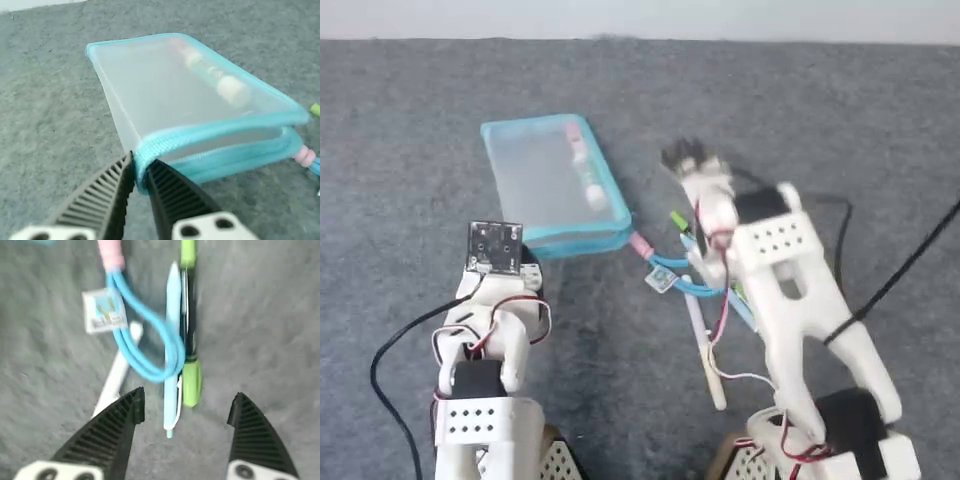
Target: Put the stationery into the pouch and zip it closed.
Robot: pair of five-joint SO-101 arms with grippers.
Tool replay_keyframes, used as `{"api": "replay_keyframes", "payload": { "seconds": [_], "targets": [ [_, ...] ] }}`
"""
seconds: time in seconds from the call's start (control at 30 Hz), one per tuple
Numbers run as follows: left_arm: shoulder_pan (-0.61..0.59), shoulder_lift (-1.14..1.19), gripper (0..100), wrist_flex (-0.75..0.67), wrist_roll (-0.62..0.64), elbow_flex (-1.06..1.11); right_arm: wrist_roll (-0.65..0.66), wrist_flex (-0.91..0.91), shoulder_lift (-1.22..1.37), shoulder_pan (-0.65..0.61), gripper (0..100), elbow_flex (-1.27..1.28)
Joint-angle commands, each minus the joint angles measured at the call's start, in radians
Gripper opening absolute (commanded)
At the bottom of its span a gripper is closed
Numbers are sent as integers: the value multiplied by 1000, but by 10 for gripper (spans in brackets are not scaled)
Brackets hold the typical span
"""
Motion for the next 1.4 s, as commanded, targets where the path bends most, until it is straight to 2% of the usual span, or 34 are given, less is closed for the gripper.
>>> {"api": "replay_keyframes", "payload": {
  "seconds": [0.0,0.1,0.3,0.67,0.87,1.07,1.23,1.37],
  "targets": [
    [14,-15,13,-29,-11,-50,41,-104,-65,41,267,132],
    [14,-15,13,-29,-11,-48,92,-160,-65,76,266,190],
    [17,-15,13,-29,-11,-48,112,-248,-65,147,266,229],
    [17,-15,13,-31,-11,-41,175,-351,-64,148,264,233],
    [20,-15,13,-29,-11,-41,196,-400,-7,154,187,230],
    [17,-15,13,-29,-11,-39,198,-463,134,156,187,226],
    [21,-15,13,-29,-11,-39,210,-455,148,156,181,222],
    [21,-15,13,-29,-11,-39,209,-452,154,159,84,232]
  ]
}}
